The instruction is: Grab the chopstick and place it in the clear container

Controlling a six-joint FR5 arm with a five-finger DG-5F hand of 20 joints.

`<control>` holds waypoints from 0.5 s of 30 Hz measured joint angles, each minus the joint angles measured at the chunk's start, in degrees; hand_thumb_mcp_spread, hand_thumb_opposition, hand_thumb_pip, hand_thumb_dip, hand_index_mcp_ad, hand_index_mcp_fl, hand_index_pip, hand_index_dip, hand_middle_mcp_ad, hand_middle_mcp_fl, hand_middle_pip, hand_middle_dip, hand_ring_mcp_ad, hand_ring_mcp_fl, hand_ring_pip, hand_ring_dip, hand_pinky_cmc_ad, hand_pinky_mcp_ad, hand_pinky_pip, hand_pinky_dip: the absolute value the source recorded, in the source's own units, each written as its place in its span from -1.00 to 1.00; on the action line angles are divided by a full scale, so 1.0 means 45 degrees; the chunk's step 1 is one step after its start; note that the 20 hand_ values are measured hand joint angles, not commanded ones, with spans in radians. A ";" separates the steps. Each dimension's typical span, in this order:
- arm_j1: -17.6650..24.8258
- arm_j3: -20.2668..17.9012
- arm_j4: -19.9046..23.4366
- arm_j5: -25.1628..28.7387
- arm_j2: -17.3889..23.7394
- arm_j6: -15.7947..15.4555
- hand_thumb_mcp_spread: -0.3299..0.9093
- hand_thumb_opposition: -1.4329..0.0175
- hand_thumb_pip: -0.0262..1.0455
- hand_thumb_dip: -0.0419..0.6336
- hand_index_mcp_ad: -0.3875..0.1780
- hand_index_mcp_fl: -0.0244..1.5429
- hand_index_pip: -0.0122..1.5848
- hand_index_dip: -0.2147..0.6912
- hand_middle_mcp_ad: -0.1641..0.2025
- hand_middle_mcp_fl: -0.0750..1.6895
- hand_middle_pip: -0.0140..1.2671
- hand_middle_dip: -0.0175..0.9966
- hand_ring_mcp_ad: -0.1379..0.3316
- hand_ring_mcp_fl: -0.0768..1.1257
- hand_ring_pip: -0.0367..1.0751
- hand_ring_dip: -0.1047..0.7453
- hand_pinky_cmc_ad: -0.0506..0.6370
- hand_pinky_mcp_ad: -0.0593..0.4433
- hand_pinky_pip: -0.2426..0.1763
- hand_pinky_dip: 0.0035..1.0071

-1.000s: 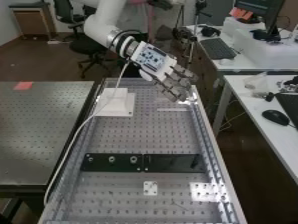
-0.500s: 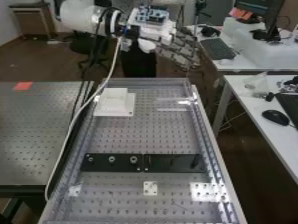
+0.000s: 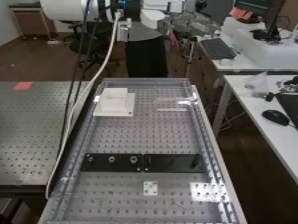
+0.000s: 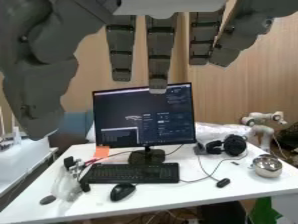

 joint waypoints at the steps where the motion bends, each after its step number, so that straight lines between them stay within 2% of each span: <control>1: -0.0019 0.0053 0.0026 0.0047 -0.0025 -0.0023 -0.05 0.08 0.06 -0.55 -0.15 -0.59 -0.92 0.17 0.11 -0.58 -0.82 -0.17 0.38 -0.85 -0.78 -0.17 0.08 -0.18 -0.13 -0.65; 7: 0.0081 0.0617 0.0505 0.0875 -0.0373 -0.0199 -0.05 0.08 0.04 -0.55 -0.19 -0.59 -0.92 0.17 0.10 -0.58 -0.82 -0.17 0.39 -0.85 -0.75 -0.17 0.08 -0.16 -0.14 -0.65; 9: 0.0200 0.0834 0.0515 0.1234 -0.0527 -0.0214 -0.05 0.08 0.02 -0.54 -0.14 -0.59 -0.92 0.17 0.12 -0.58 -0.82 -0.18 0.39 -0.85 -0.76 -0.21 0.08 -0.17 -0.14 -0.66; 13: 0.0559 0.1496 0.0319 0.2046 -0.1032 -0.0151 -0.05 0.08 0.03 -0.55 -0.19 -0.56 -0.92 0.17 0.08 -0.58 -0.82 -0.18 0.38 -0.85 -0.76 -0.21 0.07 -0.16 -0.14 -0.66; 15: 0.0716 0.1716 0.0184 0.2495 -0.1211 -0.0067 -0.05 0.08 0.03 -0.55 -0.14 -0.56 -0.92 0.17 0.12 -0.58 -0.82 -0.18 0.39 -0.85 -0.76 -0.21 0.07 -0.17 -0.14 -0.66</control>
